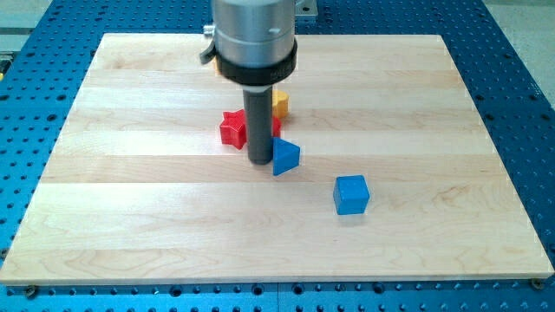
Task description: Move the cube to the right side of the red circle
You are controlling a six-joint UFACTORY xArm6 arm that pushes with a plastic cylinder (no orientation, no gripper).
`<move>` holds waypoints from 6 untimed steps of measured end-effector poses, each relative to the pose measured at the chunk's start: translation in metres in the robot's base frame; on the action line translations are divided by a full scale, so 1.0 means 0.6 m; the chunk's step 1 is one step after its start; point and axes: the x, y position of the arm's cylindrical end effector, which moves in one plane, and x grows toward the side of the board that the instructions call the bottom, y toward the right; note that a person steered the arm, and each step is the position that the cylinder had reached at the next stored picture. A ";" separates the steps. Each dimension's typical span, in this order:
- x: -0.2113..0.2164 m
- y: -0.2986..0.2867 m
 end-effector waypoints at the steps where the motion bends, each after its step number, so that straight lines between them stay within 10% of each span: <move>1: 0.081 0.058; 4: 0.026 0.166; 6: 0.170 0.106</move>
